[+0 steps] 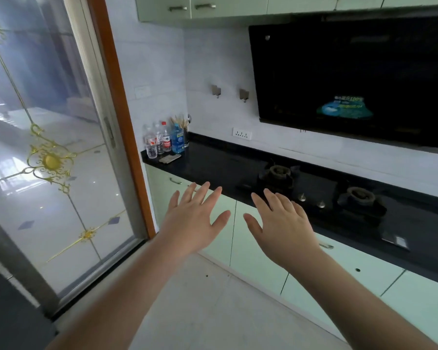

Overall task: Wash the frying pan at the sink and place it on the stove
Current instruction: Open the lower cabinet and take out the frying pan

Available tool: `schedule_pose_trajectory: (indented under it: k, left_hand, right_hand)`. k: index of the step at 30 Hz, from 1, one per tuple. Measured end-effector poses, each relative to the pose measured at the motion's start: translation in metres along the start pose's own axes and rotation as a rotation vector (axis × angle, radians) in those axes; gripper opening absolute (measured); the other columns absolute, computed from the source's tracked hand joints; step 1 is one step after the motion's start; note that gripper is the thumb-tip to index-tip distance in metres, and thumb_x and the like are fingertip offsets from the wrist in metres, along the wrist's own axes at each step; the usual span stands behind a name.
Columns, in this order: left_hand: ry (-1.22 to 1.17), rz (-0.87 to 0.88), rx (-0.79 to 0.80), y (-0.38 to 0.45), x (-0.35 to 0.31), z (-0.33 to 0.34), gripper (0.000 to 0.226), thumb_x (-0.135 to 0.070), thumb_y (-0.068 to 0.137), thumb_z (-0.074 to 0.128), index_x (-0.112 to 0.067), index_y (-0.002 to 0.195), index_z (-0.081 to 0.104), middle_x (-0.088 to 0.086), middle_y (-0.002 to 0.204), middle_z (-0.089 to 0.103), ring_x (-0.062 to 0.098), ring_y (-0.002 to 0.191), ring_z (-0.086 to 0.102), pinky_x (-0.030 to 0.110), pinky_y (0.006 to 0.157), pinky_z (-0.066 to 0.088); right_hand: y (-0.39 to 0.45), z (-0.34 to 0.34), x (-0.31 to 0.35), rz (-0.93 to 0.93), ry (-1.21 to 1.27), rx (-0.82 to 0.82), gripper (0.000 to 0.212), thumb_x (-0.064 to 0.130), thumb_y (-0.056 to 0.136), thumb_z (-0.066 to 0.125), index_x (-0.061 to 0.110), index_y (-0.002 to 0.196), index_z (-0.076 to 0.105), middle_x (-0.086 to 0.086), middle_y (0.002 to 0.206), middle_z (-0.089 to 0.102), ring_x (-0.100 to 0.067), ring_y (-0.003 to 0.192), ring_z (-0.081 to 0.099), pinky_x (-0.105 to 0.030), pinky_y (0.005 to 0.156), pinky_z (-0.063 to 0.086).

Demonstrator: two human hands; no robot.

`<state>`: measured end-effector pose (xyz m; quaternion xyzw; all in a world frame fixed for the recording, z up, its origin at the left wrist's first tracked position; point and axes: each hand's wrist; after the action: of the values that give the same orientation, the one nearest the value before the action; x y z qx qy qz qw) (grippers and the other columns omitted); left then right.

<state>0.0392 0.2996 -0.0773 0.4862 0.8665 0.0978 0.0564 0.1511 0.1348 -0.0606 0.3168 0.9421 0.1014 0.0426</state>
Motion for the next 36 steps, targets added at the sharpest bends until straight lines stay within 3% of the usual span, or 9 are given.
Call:
schedule_pose_trajectory:
  k: [9, 13, 18, 27, 36]
  left_hand:
    - [0.003, -0.039, 0.040, 0.032, 0.080, 0.026, 0.072, -0.071, 0.089, 0.002, -0.038, 0.153, 0.001, -0.005, 0.164, 0.002, 0.023, 0.150, -0.001, 0.046, 0.118, 0.002]
    - [0.009, -0.058, -0.026, 0.052, 0.105, 0.035, 0.070, -0.069, 0.090, 0.003, -0.038, 0.152, 0.009, -0.004, 0.162, 0.014, 0.022, 0.149, 0.010, 0.045, 0.119, 0.009]
    - [0.022, -0.093, 0.023, 0.099, 0.127, 0.058, 0.080, -0.072, 0.081, -0.010, -0.039, 0.152, 0.007, -0.004, 0.163, 0.010, 0.023, 0.150, 0.006, 0.045, 0.119, 0.005]
    - [0.110, -0.102, 0.096, 0.196, 0.159, 0.098, 0.075, -0.070, 0.086, -0.004, -0.037, 0.153, 0.007, -0.004, 0.163, 0.011, 0.023, 0.150, 0.007, 0.049, 0.120, 0.012]
    - [0.069, -0.130, 0.182, 0.245, 0.196, 0.145, 0.071, -0.069, 0.091, 0.005, -0.036, 0.154, 0.000, -0.004, 0.164, -0.002, 0.022, 0.150, -0.008, 0.044, 0.116, -0.007]
  right_hand:
    - [0.083, 0.042, 0.058, -0.066, 0.015, 0.057, 0.064, 0.060, 0.095, 0.010, 0.030, 0.152, 0.012, -0.002, 0.161, 0.016, -0.023, 0.147, 0.016, -0.044, 0.117, 0.015]
    - [0.121, 0.060, 0.072, -0.099, 0.030, 0.061, 0.064, 0.059, 0.095, 0.009, 0.030, 0.151, 0.014, -0.002, 0.160, 0.018, -0.024, 0.147, 0.017, -0.045, 0.117, 0.016]
    - [0.173, 0.091, 0.075, -0.109, 0.049, 0.077, 0.064, 0.059, 0.095, 0.009, 0.030, 0.151, 0.014, -0.002, 0.160, 0.019, -0.024, 0.146, 0.018, -0.044, 0.117, 0.016]
    - [0.273, 0.148, 0.069, -0.105, 0.138, 0.095, 0.063, 0.058, 0.096, 0.014, 0.028, 0.152, 0.011, -0.003, 0.160, 0.020, -0.025, 0.145, 0.021, -0.043, 0.116, 0.018]
    - [0.338, 0.189, 0.083, -0.143, 0.186, 0.152, 0.063, 0.055, 0.097, 0.018, 0.025, 0.152, 0.014, -0.005, 0.160, 0.019, -0.025, 0.145, 0.019, -0.042, 0.116, 0.017]
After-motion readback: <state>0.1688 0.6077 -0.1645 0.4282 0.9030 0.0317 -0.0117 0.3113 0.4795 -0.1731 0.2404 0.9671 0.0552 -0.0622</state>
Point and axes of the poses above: each hand's wrist, its own y-axis towards the middle knuckle, its own z-axis out of the palm, x = y × z
